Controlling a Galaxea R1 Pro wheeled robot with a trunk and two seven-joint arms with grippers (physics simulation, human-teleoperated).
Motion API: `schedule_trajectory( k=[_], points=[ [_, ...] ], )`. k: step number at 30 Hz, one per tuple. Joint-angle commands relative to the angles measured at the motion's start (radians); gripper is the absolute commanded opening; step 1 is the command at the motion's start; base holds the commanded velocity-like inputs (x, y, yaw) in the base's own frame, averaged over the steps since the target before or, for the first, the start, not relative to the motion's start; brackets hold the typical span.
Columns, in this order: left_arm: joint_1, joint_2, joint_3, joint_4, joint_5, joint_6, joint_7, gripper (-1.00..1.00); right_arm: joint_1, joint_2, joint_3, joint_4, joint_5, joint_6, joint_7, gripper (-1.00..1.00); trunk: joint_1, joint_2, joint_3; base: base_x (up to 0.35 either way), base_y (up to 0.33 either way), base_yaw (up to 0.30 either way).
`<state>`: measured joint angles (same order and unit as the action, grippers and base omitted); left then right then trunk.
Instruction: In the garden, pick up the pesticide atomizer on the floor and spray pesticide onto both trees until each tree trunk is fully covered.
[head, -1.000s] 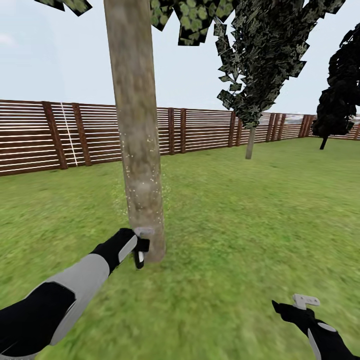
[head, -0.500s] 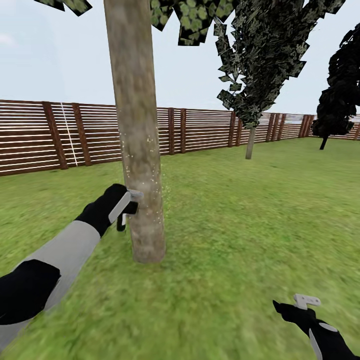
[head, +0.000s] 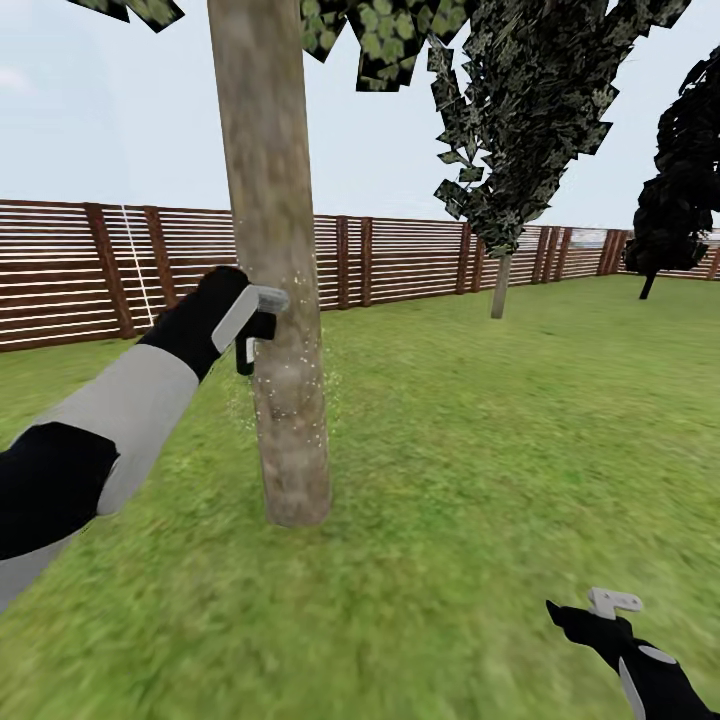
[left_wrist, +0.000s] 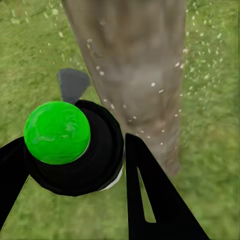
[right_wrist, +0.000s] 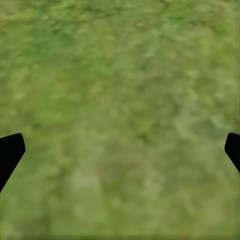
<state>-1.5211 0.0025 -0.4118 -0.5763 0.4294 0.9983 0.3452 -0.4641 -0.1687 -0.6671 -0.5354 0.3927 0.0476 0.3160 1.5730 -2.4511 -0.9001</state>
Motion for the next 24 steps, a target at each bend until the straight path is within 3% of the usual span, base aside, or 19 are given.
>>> schedule_trajectory(
  k=[1, 8, 12, 20, 24],
  points=[
    [-0.017, -0.002, 0.000, 0.011, 0.000, 0.000, 0.000, -1.00, 0.000, 0.000, 0.000, 0.000, 0.000, 0.000, 0.000, 1.00, 0.000, 0.000, 0.000, 0.000, 0.000, 0.000],
    [-0.112, -0.012, 0.001, 0.069, 0.003, 0.000, 0.000, -1.00, 0.000, 0.000, 0.000, 0.000, 0.000, 0.000, 0.000, 1.00, 0.000, 0.000, 0.000, 0.000, 0.000, 0.000],
    [-0.132, -0.012, -0.001, 0.091, 0.003, 0.000, 0.000, -1.00, 0.000, 0.000, 0.000, 0.000, 0.000, 0.000, 0.000, 1.00, 0.000, 0.000, 0.000, 0.000, 0.000, 0.000],
    [-0.120, -0.015, -0.007, 0.253, 0.007, -0.005, -0.007, -1.00, 0.000, 0.000, 0.001, 0.000, 0.000, 0.000, 0.000, 1.00, 0.000, 0.000, 0.000, 0.000, 0.000, 0.000],
    [-0.028, -0.015, -0.007, 0.261, 0.005, -0.010, -0.014, -1.00, 0.000, 0.000, 0.001, 0.000, 0.000, 0.000, 0.000, 1.00, 0.000, 0.000, 0.000, 0.000, 0.000, 0.000]
  ],
)
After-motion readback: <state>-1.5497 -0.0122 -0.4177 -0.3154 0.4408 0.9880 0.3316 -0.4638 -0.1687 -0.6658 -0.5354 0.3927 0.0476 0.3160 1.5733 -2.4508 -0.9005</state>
